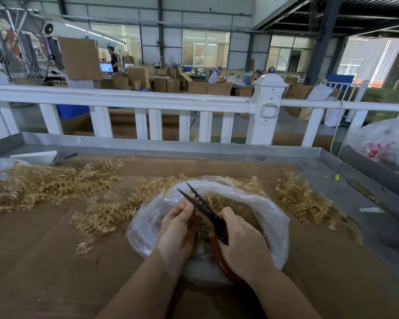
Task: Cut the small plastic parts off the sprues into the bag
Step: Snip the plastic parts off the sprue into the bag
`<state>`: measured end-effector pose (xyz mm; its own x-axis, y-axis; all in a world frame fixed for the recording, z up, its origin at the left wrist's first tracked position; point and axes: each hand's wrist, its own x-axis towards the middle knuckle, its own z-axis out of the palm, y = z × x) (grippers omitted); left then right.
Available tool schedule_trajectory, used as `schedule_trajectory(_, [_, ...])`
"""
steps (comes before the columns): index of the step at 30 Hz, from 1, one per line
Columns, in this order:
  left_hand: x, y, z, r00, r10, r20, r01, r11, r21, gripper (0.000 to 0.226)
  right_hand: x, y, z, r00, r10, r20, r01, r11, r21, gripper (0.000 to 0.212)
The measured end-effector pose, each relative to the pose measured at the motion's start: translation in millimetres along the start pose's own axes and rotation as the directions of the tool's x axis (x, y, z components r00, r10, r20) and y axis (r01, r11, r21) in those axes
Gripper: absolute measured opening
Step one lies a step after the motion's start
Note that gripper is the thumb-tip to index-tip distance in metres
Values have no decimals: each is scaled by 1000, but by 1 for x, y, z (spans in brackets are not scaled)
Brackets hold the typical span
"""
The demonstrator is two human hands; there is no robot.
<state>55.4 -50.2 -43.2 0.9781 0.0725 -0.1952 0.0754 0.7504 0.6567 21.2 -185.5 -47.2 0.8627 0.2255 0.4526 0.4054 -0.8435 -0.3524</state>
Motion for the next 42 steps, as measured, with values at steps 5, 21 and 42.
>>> schedule_trajectory(5, [-1, 0, 0, 999, -2, 32, 2, 1000, 20, 25, 2, 0, -1, 1000, -10, 2, 10, 1000, 3, 23])
schedule_trajectory(21, [-5, 1, 3, 1000, -1, 14, 0, 995, 102, 24, 3, -1, -1, 1000, -14, -13, 13, 999, -47, 22])
schedule_trajectory(42, [-7, 3, 11, 985, 10, -170, 12, 992, 125, 11, 6, -2, 3, 990, 81, -119, -85, 996, -27, 26])
